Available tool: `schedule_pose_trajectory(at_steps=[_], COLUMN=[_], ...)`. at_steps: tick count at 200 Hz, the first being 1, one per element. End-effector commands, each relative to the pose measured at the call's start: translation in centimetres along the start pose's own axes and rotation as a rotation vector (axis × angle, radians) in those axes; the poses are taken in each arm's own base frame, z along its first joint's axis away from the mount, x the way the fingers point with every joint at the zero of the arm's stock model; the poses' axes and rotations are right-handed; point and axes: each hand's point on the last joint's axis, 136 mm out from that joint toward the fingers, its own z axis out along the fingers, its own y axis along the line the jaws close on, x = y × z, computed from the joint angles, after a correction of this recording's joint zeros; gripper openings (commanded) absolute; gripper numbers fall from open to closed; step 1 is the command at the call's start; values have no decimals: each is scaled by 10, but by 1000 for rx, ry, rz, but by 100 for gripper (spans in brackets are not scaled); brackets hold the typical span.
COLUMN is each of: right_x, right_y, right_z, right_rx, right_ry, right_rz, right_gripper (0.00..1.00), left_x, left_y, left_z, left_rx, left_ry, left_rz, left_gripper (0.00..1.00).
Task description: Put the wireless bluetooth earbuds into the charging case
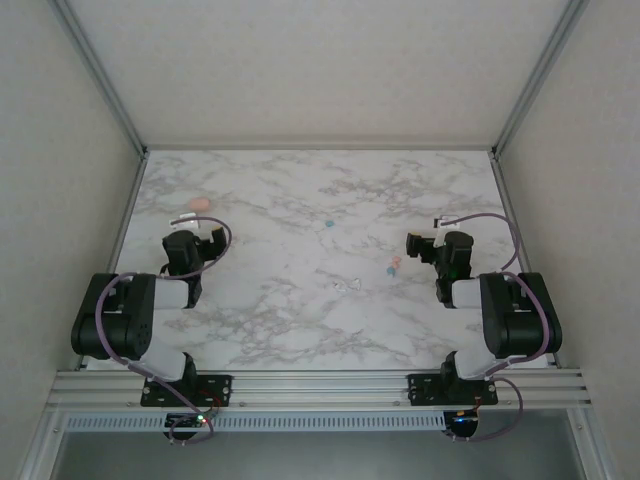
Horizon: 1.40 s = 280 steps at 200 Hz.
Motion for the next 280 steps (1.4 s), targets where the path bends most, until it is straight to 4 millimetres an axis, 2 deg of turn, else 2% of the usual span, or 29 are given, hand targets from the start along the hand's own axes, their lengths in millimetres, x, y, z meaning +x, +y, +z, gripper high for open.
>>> schedule_pose_trajectory(at_steps=[1, 159, 203, 229, 235, 237, 242, 257, 280], right_x=[-13, -12, -16, -26, -23, -34, -39, -41, -51], right_y=[-1, -1, 5, 4, 4, 4, 4, 2, 14], right_z=[2, 2, 1, -7, -10, -10, -11, -15, -26], right_rx=[0, -2, -26, -20, -16, -16, -16, -3, -61], right_ry=[-32, -31, -26, -31, -6, -21, -9, 61, 123], right_rz=[2, 4, -12, -6, -1, 1, 8, 41, 82], right_gripper=[99, 99, 99, 99, 99, 99, 99, 99, 99], left_x=[-14, -14, -17, -29, -32, -33, -34, -40, -51], left_y=[-5, -5, -8, -2, 0, 1, 3, 7, 4], left_z=[2, 2, -1, -12, -15, -16, -18, -25, -33], left_rx=[24, 25, 40, 8, -3, -5, -11, -27, -15], left_ry=[-37, -37, -43, -49, -43, -39, -32, -5, 51], left_rz=[-8, -9, -6, -24, -35, -38, -51, -99, -139], left_gripper=[100, 100, 100, 98, 98, 98, 97, 97, 94])
